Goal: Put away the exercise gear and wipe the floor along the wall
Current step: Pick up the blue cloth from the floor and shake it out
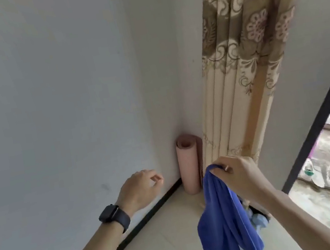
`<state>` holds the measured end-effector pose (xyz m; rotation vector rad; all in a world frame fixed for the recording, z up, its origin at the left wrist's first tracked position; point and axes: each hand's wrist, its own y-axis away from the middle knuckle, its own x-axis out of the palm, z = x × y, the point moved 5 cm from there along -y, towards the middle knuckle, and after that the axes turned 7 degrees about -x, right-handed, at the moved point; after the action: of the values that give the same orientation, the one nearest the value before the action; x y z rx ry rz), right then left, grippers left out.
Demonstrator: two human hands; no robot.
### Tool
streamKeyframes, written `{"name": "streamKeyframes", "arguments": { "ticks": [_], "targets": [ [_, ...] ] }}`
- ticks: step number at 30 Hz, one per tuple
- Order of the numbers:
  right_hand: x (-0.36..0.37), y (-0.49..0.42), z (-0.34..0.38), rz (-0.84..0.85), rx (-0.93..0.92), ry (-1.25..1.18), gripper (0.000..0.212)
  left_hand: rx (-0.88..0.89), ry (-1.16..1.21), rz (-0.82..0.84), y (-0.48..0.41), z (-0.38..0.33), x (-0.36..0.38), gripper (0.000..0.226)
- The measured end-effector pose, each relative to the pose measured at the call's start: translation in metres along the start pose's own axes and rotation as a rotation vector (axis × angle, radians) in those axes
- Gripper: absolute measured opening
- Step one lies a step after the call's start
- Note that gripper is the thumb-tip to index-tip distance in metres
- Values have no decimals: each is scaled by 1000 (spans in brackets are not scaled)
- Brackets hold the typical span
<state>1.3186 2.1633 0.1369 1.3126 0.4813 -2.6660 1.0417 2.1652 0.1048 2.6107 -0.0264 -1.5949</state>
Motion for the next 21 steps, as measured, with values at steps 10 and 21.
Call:
{"name": "streamKeyframes", "arguments": {
  "ticks": [10, 21],
  "targets": [
    [-1, -211, -7, 213, -271, -4, 17, -355, -208, -199, -102, 15, -73, 26],
    [7, -395, 118, 198, -527, -144, 15, -411, -256, -409, -178, 48, -207, 25]
  ]
}}
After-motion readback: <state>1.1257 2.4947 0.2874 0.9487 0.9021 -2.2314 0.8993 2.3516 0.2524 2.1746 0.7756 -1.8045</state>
